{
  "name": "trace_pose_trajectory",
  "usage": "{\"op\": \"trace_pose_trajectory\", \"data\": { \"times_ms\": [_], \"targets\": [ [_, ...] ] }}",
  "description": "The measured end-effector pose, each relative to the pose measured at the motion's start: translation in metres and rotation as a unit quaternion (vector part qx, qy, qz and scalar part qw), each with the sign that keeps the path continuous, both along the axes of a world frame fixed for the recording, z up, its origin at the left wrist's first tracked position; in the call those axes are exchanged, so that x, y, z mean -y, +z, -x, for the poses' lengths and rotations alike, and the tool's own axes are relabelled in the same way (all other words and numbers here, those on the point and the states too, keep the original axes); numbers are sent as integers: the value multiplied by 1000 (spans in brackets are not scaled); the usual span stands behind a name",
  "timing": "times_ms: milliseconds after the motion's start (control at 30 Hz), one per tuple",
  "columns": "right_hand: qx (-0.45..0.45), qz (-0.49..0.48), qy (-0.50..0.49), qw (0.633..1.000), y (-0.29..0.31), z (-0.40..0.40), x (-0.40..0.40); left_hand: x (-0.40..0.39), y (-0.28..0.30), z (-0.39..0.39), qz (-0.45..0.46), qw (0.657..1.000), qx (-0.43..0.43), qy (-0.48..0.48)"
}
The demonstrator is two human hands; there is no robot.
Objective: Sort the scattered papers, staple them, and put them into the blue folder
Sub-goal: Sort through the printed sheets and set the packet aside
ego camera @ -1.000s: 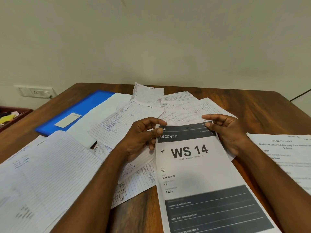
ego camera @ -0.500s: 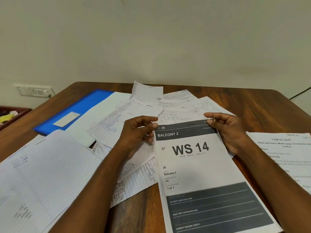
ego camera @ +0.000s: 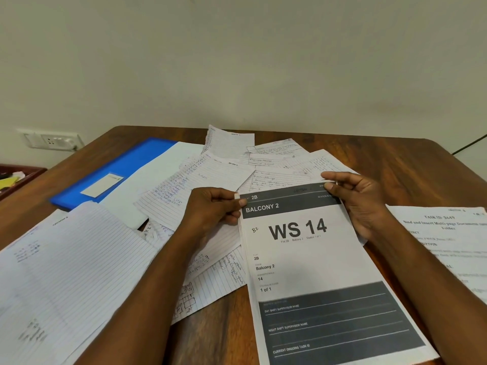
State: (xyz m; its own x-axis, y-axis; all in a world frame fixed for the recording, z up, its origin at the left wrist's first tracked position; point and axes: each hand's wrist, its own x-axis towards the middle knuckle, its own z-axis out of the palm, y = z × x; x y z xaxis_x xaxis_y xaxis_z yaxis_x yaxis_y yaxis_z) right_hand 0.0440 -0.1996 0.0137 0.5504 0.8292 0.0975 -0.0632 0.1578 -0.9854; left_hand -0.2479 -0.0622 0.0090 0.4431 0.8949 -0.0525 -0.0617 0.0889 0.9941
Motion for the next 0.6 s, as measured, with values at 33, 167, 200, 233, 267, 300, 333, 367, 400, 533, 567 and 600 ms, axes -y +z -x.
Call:
{"op": "trace_pose_trajectory", "data": {
  "times_ms": [33,167,200,233,267,300,333,367,400,533,567,600],
  "targets": [
    [3,-3,-2,1000,2,1,0,0,0,0,1,1000,1,3],
    [12,-12,-4,1000,8,5,0,0,0,-1,8,1000,4,6],
    [20,-10,-7,1000,8,5,0,0,0,-1,11,1000,6,6],
    [34,-7,-12,999,8,6,-1,1,0,-1,15,1000,7,6],
    [50,1,-16,999,7,7,-1,1,0,-1,18,1000,7,7],
    [66,12,-17,998,6,9,-2,1,0,-1,21,1000,7,8],
    [78,23,-17,997,5,10,-2,0,0,-1,23,1000,7,9],
    [88,30,-18,996,4,10,-2,0,-1,-1,25,1000,7,10],
    [95,34,-20,995,3,9,-2,-1,-1,-1,27,1000,8,11],
    [73,32,-46,996,3,7,-1,-3,-1,0,33,999,7,12],
    [59,31,-57,996,4,6,-1,-3,-1,0,35,999,9,12],
    [42,30,-66,996,4,5,0,-3,-1,0,37,999,10,13]
  ]
}}
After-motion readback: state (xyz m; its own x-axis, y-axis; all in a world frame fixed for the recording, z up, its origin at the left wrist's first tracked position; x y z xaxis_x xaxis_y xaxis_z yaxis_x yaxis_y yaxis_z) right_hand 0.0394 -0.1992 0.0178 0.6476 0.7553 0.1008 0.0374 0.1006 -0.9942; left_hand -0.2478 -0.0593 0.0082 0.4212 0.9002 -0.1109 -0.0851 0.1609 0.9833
